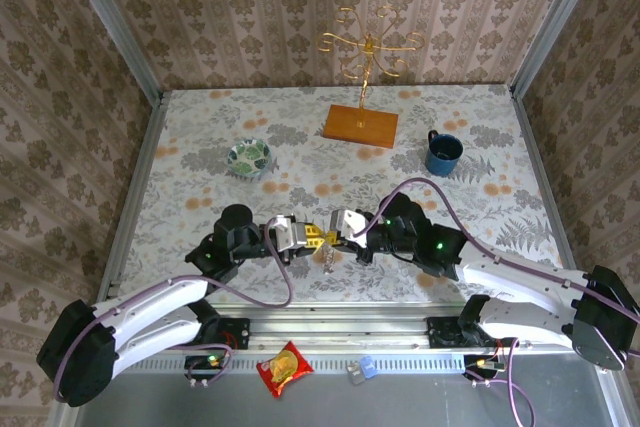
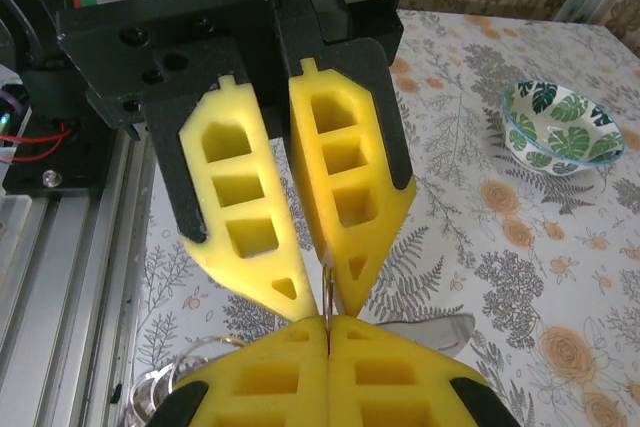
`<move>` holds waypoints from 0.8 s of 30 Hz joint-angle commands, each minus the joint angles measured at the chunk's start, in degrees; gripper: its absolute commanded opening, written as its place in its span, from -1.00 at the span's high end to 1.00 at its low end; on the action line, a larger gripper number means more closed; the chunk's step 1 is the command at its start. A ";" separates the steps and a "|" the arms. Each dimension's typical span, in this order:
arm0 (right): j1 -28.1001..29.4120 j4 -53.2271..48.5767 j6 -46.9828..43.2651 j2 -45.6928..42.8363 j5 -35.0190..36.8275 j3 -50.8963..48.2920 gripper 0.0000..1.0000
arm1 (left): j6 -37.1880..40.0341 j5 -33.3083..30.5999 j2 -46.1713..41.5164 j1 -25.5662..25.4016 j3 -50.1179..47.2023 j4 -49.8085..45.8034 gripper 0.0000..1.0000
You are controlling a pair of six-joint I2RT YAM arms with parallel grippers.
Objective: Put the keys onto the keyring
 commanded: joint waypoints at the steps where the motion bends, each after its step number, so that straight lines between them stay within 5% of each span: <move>1: 1.15 -3.44 -2.58 0.71 -0.65 3.59 1.00 | 3.00 0.74 0.19 -0.70 2.94 -3.00 0.76; 10: 2.40 -7.34 -4.21 1.82 -0.99 6.44 1.00 | 4.60 1.78 -0.07 -1.29 5.15 -5.96 1.00; 11: 2.46 -6.64 -3.69 1.54 -0.82 5.97 0.95 | 4.44 1.65 -0.03 -1.51 5.07 -5.79 1.00; 13: 2.39 -3.50 -2.18 0.13 0.59 3.57 0.52 | 3.50 0.20 -0.17 -2.02 4.26 -4.37 1.00; 19: 2.33 6.16 5.61 -9.59 9.57 -6.54 0.06 | -0.30 -4.64 -2.05 -3.09 0.78 0.84 1.00; 24: 2.30 4.75 18.07 -17.10 21.21 -12.06 0.02 | -2.19 -8.10 -3.15 -3.38 -0.14 1.92 1.00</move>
